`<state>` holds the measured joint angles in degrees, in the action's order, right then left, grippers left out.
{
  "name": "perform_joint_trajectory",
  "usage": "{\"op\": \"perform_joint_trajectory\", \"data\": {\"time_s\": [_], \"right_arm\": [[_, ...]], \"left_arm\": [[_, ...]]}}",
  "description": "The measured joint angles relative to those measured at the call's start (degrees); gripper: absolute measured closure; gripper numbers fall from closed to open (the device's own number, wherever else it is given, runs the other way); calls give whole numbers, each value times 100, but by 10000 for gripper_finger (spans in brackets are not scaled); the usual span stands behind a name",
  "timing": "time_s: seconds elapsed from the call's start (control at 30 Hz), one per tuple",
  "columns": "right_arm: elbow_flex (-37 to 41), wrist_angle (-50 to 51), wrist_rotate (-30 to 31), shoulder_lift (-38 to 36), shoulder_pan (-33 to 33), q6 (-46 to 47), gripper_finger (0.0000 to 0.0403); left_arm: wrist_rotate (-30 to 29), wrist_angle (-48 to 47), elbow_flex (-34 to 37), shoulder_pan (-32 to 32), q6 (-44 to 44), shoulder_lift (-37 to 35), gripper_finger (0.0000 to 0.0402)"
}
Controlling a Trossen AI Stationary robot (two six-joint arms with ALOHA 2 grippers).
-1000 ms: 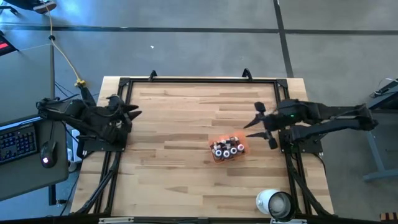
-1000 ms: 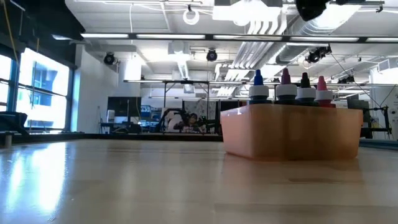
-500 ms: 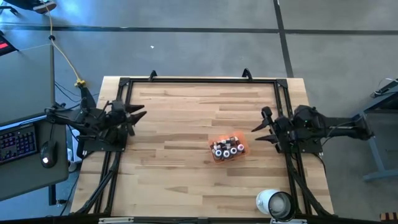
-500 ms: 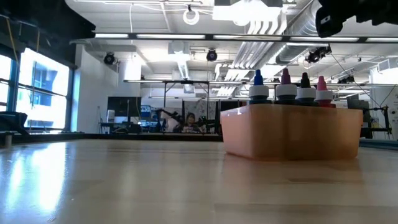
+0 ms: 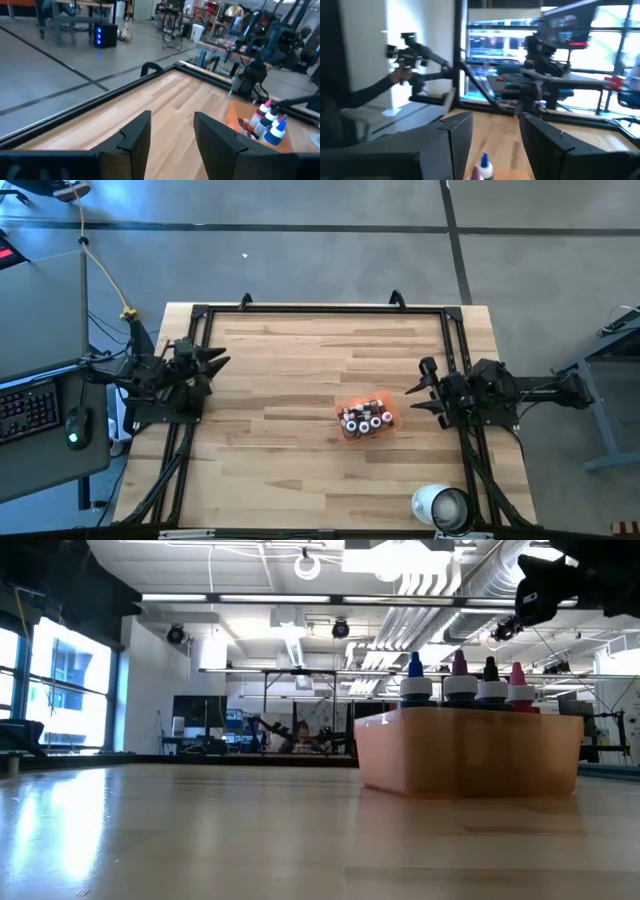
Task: Pick & Place food coloring
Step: Return to Home Position
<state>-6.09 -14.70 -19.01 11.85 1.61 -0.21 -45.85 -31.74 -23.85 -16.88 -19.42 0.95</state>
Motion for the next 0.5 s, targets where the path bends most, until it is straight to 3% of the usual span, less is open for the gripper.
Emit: {"op": "perform_joint_trajectory", "data": {"time_s": [0.3, 0.4, 0.5], "right_arm": [[550, -127, 904, -223, 4, 168, 245], [547, -40, 953, -207, 4, 126, 246], [547, -49, 951, -209, 4, -127, 246]], "left_arm": [[77, 975, 899, 0, 72, -54, 253], [288, 1393, 1255, 0, 591, -55, 253], [874, 1830, 1515, 0, 1263, -54, 253]]}}
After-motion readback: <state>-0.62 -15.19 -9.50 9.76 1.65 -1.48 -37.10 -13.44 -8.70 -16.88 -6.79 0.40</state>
